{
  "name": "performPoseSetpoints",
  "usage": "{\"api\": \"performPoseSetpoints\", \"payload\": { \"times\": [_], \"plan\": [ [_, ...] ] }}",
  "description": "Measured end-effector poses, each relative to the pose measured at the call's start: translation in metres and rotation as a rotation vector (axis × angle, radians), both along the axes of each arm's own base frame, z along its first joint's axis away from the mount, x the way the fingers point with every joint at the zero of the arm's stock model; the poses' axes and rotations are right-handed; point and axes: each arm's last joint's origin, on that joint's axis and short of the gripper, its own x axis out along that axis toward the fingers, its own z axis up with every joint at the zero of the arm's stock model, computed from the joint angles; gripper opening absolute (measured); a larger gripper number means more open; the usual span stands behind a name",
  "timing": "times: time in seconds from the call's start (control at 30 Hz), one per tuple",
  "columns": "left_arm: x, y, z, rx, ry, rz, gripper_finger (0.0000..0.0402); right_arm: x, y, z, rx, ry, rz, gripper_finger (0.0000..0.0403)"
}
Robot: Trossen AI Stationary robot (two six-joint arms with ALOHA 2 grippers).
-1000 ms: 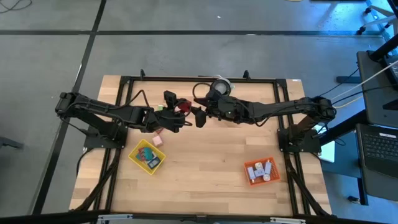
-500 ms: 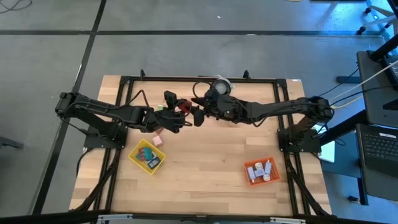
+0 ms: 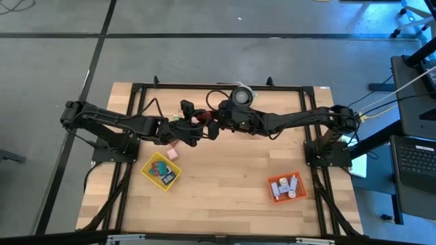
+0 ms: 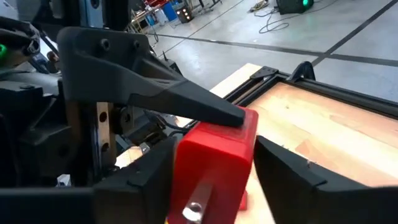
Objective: Pick & Place Office items
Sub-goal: Put the red charger adapter into the orange bin
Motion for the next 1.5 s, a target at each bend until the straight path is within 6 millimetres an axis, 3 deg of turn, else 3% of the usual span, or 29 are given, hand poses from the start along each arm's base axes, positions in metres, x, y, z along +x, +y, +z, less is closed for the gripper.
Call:
{"api": "performPoseSetpoints", "payload": {
  "times": [0.2,0.47,1.0,1.17,1.23,1.33,1.5],
  "plan": [
    [0.000,0.000,0.000,0.015,0.013,0.004,0.0210,0.000,0.000,0.000,0.013,-0.001,-0.003,0.0124],
    [0.000,0.000,0.001,0.024,-0.003,0.023,0.0214,-0.004,0.000,0.005,-0.021,0.020,0.016,0.0123],
    [0.004,0.002,0.015,0.017,-0.151,0.039,0.0237,-0.034,0.016,0.043,-0.150,0.037,0.086,0.0123],
    [-0.003,0.014,0.014,0.083,-0.170,0.266,0.0242,-0.062,0.025,0.072,-0.213,0.032,0.056,0.0122],
    [-0.006,0.018,0.019,0.036,-0.279,0.346,0.0243,-0.072,0.030,0.077,-0.246,0.056,0.054,0.0122],
    [-0.016,0.030,0.022,-0.165,-0.449,0.399,0.0243,-0.091,0.037,0.091,-0.292,0.061,0.059,0.0122],
    [-0.035,0.039,0.031,-0.496,-0.613,0.231,0.0231,-0.129,0.044,0.102,-0.342,0.174,-0.014,0.0122]
  ]
}}
